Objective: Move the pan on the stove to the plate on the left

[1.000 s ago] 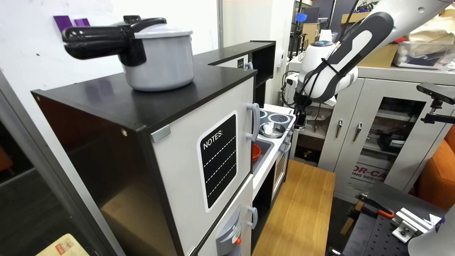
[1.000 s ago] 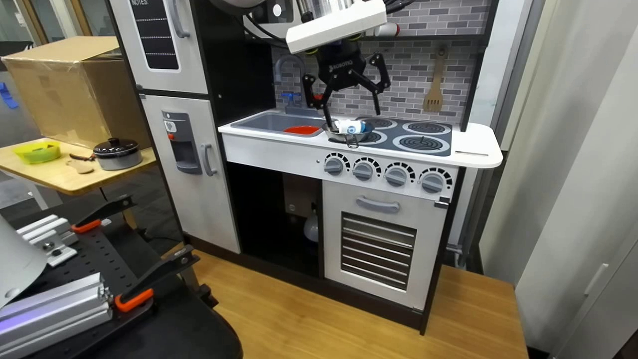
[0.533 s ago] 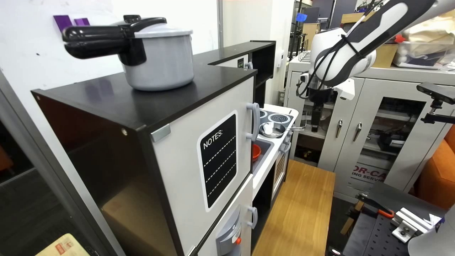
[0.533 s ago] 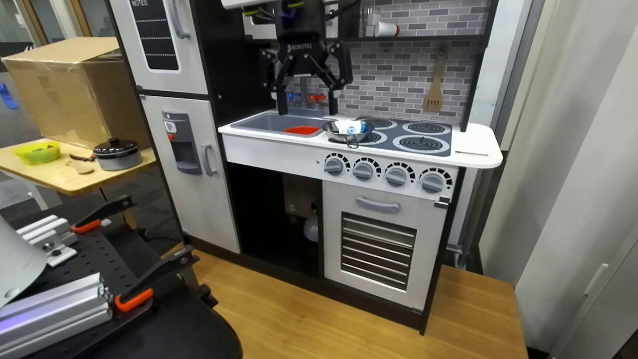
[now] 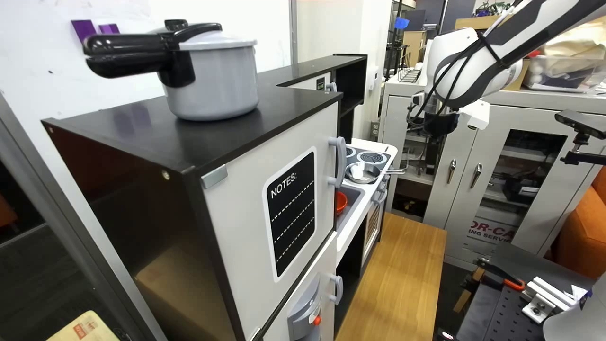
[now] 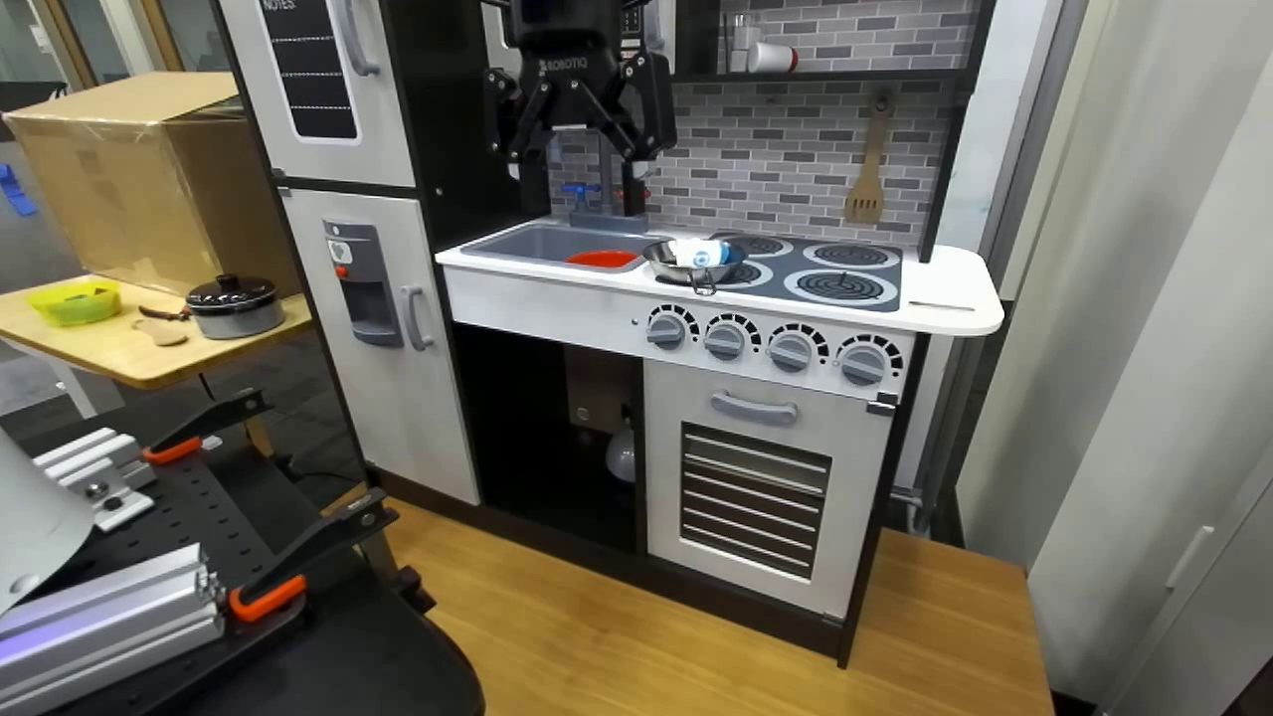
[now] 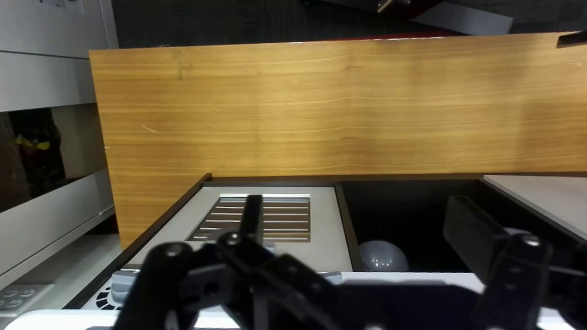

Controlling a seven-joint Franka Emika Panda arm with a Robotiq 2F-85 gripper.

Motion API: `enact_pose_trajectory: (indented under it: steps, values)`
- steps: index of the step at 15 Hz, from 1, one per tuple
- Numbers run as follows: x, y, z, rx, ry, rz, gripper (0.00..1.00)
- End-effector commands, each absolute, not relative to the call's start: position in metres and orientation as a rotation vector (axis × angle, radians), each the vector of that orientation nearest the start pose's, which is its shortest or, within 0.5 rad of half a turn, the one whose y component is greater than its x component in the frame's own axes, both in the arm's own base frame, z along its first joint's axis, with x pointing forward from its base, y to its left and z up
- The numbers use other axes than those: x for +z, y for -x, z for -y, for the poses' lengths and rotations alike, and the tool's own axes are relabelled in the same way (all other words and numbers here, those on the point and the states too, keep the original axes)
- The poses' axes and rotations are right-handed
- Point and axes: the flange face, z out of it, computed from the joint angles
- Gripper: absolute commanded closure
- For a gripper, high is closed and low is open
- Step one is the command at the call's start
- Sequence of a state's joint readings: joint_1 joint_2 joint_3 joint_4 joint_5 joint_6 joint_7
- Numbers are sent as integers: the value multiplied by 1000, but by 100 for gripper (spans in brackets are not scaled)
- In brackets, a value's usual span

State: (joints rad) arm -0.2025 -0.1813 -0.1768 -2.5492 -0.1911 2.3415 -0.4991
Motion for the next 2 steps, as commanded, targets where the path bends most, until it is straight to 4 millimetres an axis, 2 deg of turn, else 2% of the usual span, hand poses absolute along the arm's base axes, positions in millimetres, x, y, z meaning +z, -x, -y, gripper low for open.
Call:
enact_pose_trajectory:
  steps: [1,2]
  values:
    - [332,-405,163,111,3195,414,0]
    - [332,-405,163,111,3195,414,0]
